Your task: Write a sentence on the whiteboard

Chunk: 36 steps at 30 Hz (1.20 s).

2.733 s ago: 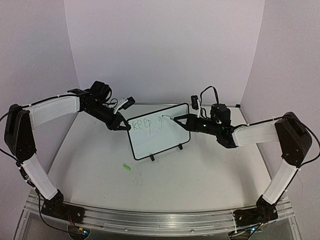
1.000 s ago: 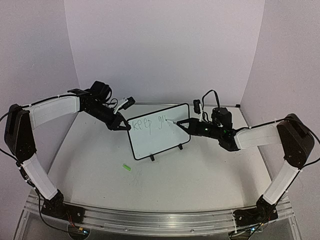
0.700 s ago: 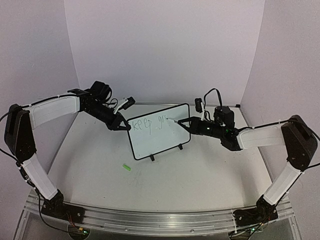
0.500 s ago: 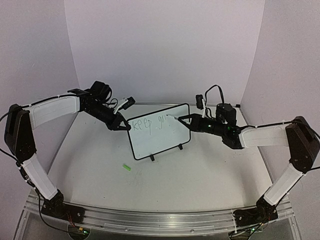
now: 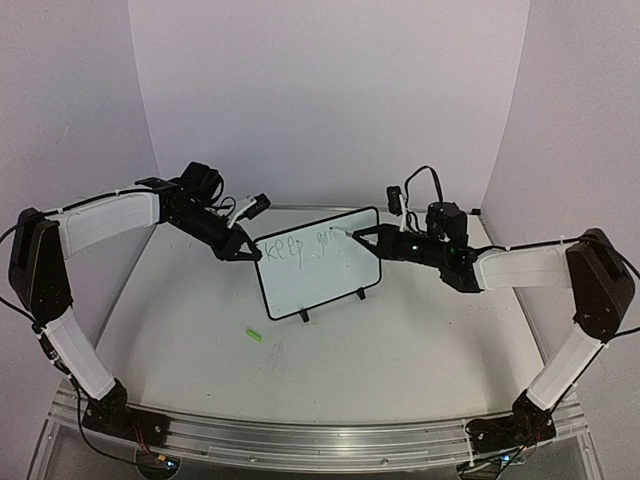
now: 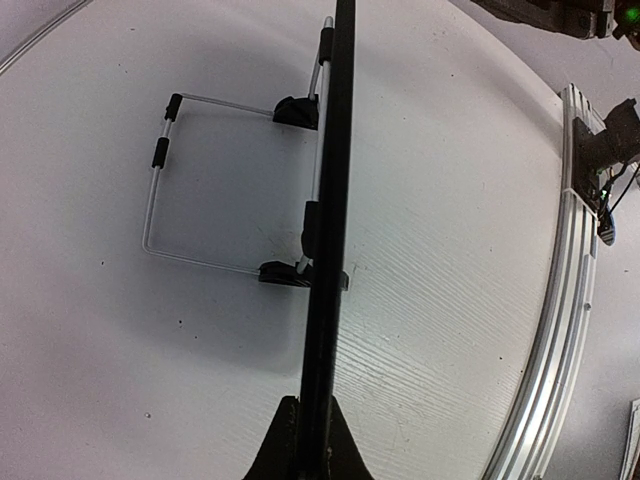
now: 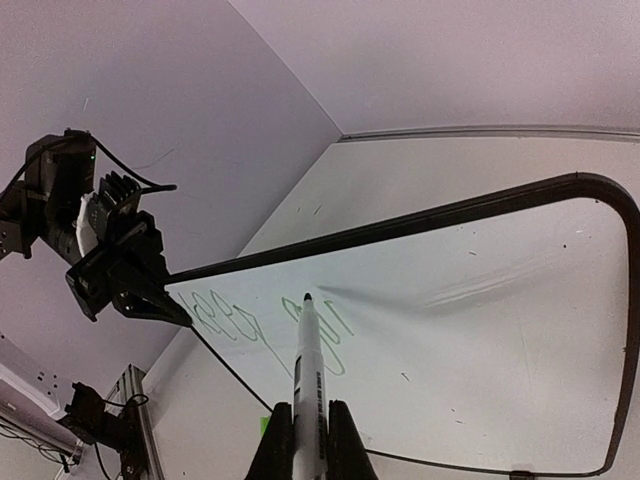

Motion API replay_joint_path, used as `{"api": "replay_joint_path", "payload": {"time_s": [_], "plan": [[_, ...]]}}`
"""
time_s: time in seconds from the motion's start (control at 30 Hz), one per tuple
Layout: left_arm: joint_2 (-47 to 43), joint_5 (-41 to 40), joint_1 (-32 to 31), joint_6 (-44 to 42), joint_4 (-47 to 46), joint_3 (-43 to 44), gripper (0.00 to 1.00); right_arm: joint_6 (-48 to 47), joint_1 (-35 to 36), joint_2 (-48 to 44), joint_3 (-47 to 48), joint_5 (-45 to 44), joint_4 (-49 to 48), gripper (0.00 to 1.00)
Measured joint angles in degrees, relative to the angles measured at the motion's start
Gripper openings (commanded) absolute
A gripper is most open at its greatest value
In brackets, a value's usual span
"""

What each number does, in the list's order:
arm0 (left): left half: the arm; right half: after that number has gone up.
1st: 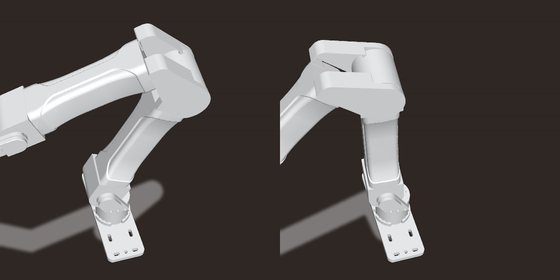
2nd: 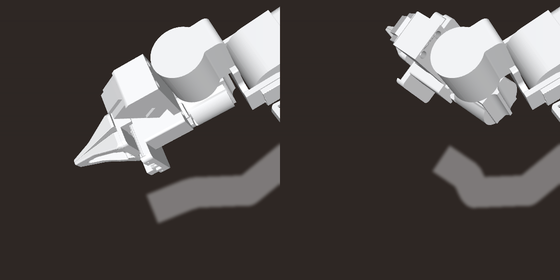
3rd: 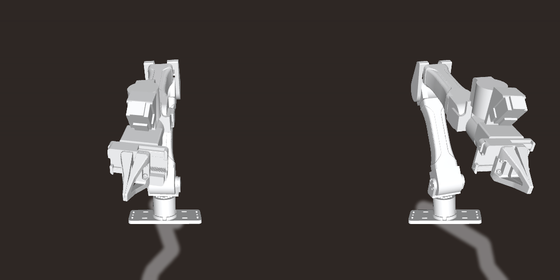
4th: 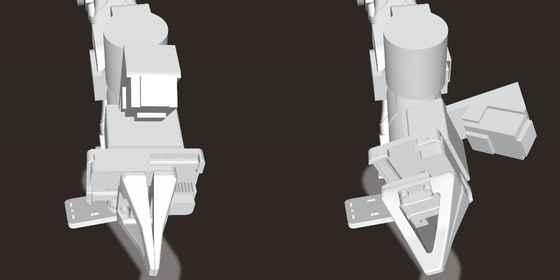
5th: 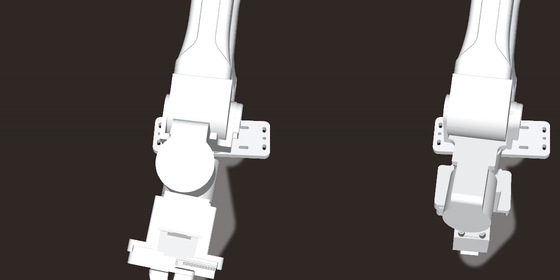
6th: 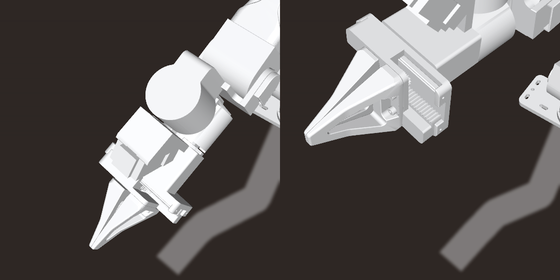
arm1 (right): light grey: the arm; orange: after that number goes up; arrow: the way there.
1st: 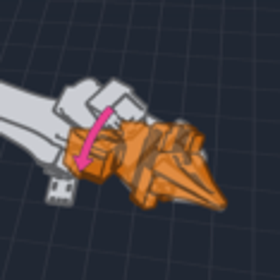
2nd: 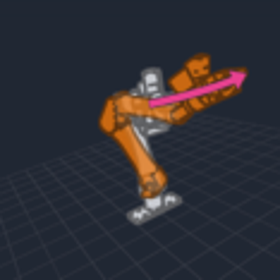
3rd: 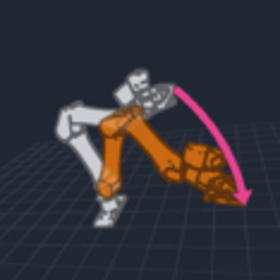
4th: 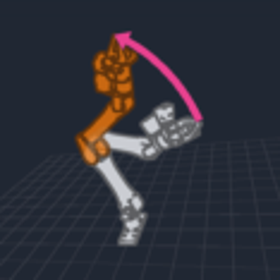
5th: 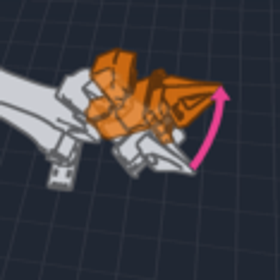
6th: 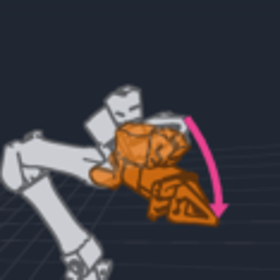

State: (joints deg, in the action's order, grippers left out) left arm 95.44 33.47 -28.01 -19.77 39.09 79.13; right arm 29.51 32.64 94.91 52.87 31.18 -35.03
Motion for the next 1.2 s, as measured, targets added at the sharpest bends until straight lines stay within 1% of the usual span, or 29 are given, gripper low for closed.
{"api": "replay_joint_path", "payload": {"time_s": [0.93,1.2], "plan": [[0.02,0.0,0.0,0.0,0.02,0.0,0.0,-0.38,0.0,1.09,1.0,-0.29,0.13,0.0],[0.0,0.0,0.0,0.0,0.02,0.0,0.0,-0.63,0.0,-0.76,-1.71,-1.76,0.05,0.0]]}}
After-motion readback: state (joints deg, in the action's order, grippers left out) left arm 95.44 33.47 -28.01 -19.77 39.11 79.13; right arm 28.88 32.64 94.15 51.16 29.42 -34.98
